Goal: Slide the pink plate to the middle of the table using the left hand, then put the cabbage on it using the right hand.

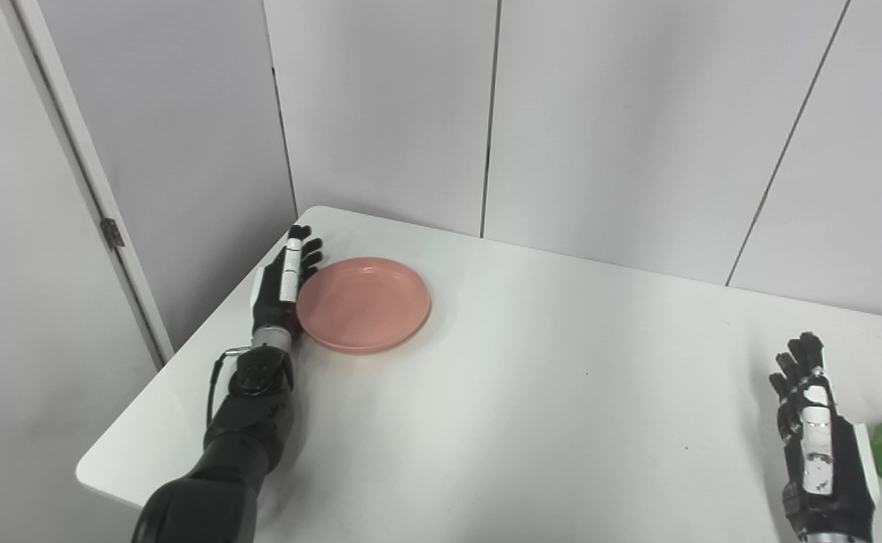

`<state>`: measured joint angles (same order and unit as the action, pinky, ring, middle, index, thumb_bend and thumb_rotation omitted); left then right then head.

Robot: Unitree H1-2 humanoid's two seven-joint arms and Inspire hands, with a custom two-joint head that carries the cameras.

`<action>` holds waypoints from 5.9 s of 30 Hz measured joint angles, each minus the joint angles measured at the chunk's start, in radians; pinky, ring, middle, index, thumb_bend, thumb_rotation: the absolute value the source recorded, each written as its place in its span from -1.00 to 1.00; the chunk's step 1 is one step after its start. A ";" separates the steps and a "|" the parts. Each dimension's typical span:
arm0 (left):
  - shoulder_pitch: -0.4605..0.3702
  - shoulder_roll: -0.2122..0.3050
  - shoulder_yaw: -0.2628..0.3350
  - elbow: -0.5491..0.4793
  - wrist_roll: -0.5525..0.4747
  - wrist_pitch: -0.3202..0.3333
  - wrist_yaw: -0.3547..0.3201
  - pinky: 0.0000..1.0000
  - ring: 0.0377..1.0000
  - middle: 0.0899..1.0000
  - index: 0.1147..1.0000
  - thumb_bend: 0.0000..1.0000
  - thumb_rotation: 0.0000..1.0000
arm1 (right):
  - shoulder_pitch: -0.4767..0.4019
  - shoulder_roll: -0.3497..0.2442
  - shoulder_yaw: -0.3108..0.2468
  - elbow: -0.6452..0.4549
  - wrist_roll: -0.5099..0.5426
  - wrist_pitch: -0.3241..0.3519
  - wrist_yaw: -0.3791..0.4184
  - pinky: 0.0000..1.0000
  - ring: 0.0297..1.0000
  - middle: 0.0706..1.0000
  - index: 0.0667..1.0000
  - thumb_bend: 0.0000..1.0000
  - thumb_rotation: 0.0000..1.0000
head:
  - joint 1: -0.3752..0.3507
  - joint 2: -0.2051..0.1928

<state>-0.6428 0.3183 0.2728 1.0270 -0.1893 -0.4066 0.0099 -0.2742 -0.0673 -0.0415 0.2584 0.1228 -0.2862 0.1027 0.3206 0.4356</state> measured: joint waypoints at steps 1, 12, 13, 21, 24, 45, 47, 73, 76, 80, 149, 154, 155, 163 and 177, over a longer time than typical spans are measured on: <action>0.000 -0.012 -0.008 -0.010 0.000 0.003 -0.004 0.79 0.69 0.62 0.60 0.51 1.00 | 0.000 0.000 0.000 -0.001 0.000 0.000 0.000 1.00 1.00 1.00 1.00 0.19 0.95 | -0.003 0.003; 0.053 -0.142 -0.058 -0.214 -0.018 0.122 -0.062 0.86 0.72 0.64 0.61 0.53 1.00 | -0.002 0.004 0.003 0.000 -0.010 0.001 -0.001 1.00 1.00 1.00 1.00 0.27 0.92 | -0.055 0.028; 0.060 -0.148 -0.065 -0.229 -0.018 0.128 -0.065 0.84 0.71 0.64 0.61 0.52 1.00 | -0.002 0.005 0.003 0.001 -0.011 0.001 -0.002 1.00 1.00 1.00 1.00 0.28 0.91 | -0.073 0.034; 0.125 -0.197 -0.131 -0.375 -0.018 0.207 -0.089 0.89 0.74 0.67 0.65 0.50 1.00 | -0.007 0.015 0.006 0.006 -0.039 0.001 -0.023 1.00 1.00 1.00 1.00 0.43 0.86 | -0.152 0.061; 0.142 -0.206 -0.159 -0.407 -0.016 0.221 -0.117 0.87 0.72 0.66 0.64 0.52 1.00 | -0.006 0.021 0.008 -0.001 -0.054 0.006 -0.034 1.00 1.00 1.00 1.00 0.42 0.83 | -0.228 0.086; 0.200 -0.266 -0.254 -0.520 -0.017 0.289 -0.200 0.86 0.75 0.70 0.68 0.52 1.00 | 0.014 0.101 0.047 -0.049 -0.145 0.073 -0.119 1.00 1.00 1.00 1.00 0.26 0.96 | -0.410 0.150; 0.201 -0.270 -0.260 -0.522 -0.017 0.293 -0.205 0.85 0.74 0.68 0.66 0.53 1.00 | 0.014 0.103 0.049 -0.049 -0.146 0.074 -0.120 1.00 1.00 1.00 1.00 0.27 0.96 | -0.414 0.150; 0.262 -0.349 -0.325 -0.624 0.002 0.348 -0.240 0.92 0.87 0.82 0.80 0.61 1.00 | 0.019 0.102 0.063 -0.060 -0.183 0.087 -0.125 1.00 1.00 1.00 1.00 0.33 0.91 | -0.476 0.161; 0.262 -0.354 -0.324 -0.624 0.009 0.347 -0.240 0.99 0.96 0.90 0.87 0.62 1.00 | 0.034 0.081 0.074 -0.095 -0.216 0.132 -0.117 1.00 0.99 0.99 1.00 0.32 0.82 | -0.497 0.163; 0.261 -0.361 -0.315 -0.618 0.025 0.332 -0.219 1.00 0.99 0.93 0.92 0.61 1.00 | 0.049 0.014 0.078 -0.224 -0.277 0.201 -0.104 0.87 0.91 0.92 0.94 0.31 0.63 | -0.506 0.164; 0.250 -0.324 -0.261 -0.603 -0.021 0.313 -0.280 1.00 0.98 0.93 0.93 0.56 1.00 | -0.154 -0.430 0.161 0.048 -0.653 0.392 -0.099 -0.35 -0.21 -0.13 0.00 0.03 -1.00 | -0.759 0.150; 0.257 -0.326 -0.261 -0.614 -0.021 0.314 -0.280 1.00 0.99 0.93 0.93 0.57 1.00 | -0.149 -0.430 0.159 0.042 -0.655 0.392 -0.115 -0.26 -0.19 -0.10 -0.02 0.03 -1.00 | -0.749 0.155; 0.258 -0.327 -0.262 -0.617 -0.020 0.315 -0.280 1.00 0.99 0.93 0.93 0.57 1.00 | -0.148 -0.430 0.159 0.037 -0.659 0.392 -0.119 -0.26 -0.19 -0.10 -0.03 0.04 -1.00 | -0.739 0.155; 0.265 -0.334 -0.265 -0.625 -0.017 0.317 -0.270 1.00 0.98 0.93 0.93 0.58 1.00 | -0.131 -0.425 0.152 -0.069 -0.675 0.382 -0.159 -0.19 -0.17 -0.07 -0.06 0.04 -1.00 | -0.692 0.161; 0.284 -0.368 -0.308 -0.652 0.025 0.317 -0.240 1.00 1.00 0.96 0.95 0.59 1.00 | -0.124 -0.243 0.217 -0.312 -0.577 0.362 -0.056 -0.19 -0.16 -0.07 -0.05 0.04 -1.00 | -0.485 0.175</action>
<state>-0.3588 -0.0492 -0.0353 0.3750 -0.1645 -0.0892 -0.2297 -0.3981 -0.3108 0.1755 -0.0539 -0.4544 0.0756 0.0470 -0.1641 0.6105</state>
